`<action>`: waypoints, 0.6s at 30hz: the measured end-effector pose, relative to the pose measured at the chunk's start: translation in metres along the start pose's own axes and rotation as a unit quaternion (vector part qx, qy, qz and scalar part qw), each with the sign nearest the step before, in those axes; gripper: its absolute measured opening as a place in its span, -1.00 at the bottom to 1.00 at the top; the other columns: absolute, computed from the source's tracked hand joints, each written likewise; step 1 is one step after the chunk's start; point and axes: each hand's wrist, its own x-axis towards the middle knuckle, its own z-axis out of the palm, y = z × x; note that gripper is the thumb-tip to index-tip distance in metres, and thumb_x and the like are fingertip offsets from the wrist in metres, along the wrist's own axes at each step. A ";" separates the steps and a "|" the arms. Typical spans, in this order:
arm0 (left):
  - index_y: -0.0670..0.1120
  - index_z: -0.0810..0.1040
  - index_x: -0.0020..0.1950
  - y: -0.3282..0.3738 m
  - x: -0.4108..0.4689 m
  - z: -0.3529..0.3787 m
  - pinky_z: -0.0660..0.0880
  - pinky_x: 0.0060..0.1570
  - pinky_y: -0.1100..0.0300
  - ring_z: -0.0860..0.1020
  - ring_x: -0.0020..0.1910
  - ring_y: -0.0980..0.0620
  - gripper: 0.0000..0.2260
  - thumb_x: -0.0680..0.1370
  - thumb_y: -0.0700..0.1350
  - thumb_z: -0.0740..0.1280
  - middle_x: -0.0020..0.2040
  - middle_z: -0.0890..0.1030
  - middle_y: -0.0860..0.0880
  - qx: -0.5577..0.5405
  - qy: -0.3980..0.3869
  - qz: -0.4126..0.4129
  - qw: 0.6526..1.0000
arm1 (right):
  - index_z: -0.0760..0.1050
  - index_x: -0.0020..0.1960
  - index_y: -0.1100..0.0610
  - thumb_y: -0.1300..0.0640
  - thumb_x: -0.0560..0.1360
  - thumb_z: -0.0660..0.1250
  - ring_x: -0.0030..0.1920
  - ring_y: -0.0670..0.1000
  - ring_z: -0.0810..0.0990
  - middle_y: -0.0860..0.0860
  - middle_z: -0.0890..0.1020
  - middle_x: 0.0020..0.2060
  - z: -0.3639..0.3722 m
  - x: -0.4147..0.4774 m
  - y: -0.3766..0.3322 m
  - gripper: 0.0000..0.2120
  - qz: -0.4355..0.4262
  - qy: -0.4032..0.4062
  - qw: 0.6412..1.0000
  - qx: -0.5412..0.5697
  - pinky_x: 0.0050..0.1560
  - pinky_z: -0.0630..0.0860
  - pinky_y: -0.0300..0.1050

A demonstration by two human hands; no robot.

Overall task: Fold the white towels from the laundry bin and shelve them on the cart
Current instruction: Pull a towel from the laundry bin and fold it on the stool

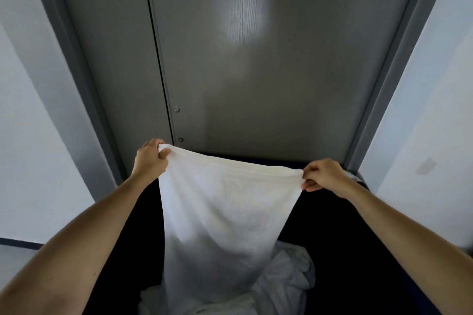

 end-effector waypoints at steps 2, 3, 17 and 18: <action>-0.25 0.50 0.15 -0.008 -0.003 -0.003 0.40 -0.15 0.16 0.49 -0.13 -0.11 -0.80 0.53 -0.25 0.29 0.02 0.56 -0.22 0.020 -0.021 0.011 1.000 | 0.51 -0.25 0.27 0.38 0.51 0.25 -0.49 -0.05 0.62 0.18 0.61 -0.43 -0.001 0.000 -0.001 -0.82 -0.008 -0.011 1.000 -0.009 -0.42 0.58 -0.25; -0.25 0.51 0.14 -0.011 -0.006 -0.004 0.38 -0.15 0.18 0.49 -0.12 -0.11 -0.80 0.53 -0.26 0.30 0.00 0.56 -0.22 0.031 -0.038 0.017 0.999 | 0.51 -0.24 0.26 0.39 0.51 0.25 -0.49 -0.05 0.62 0.18 0.61 -0.42 0.000 -0.001 0.000 -0.82 -0.013 -0.023 0.999 -0.027 -0.41 0.58 -0.25; -0.20 0.51 0.14 0.019 -0.008 -0.009 0.43 -0.53 0.45 0.57 -0.25 -0.09 -0.83 0.57 -0.22 0.25 0.04 0.53 -0.17 -0.070 -0.028 -0.034 0.997 | 0.60 0.05 0.17 0.39 0.48 0.25 -0.08 -0.02 0.59 0.08 0.62 -0.07 -0.002 -0.030 0.029 -0.75 -0.308 -0.128 0.886 -0.323 0.03 0.41 -0.31; -0.20 0.51 0.15 0.019 -0.008 -0.009 0.45 -0.52 0.43 0.57 -0.24 -0.09 -0.83 0.58 -0.22 0.25 0.05 0.54 -0.17 -0.065 -0.031 -0.037 0.997 | 0.62 0.03 0.17 0.40 0.47 0.24 -0.04 0.03 0.59 0.09 0.62 -0.05 0.000 -0.028 0.030 -0.73 -0.309 -0.140 0.880 -0.333 0.05 0.41 -0.31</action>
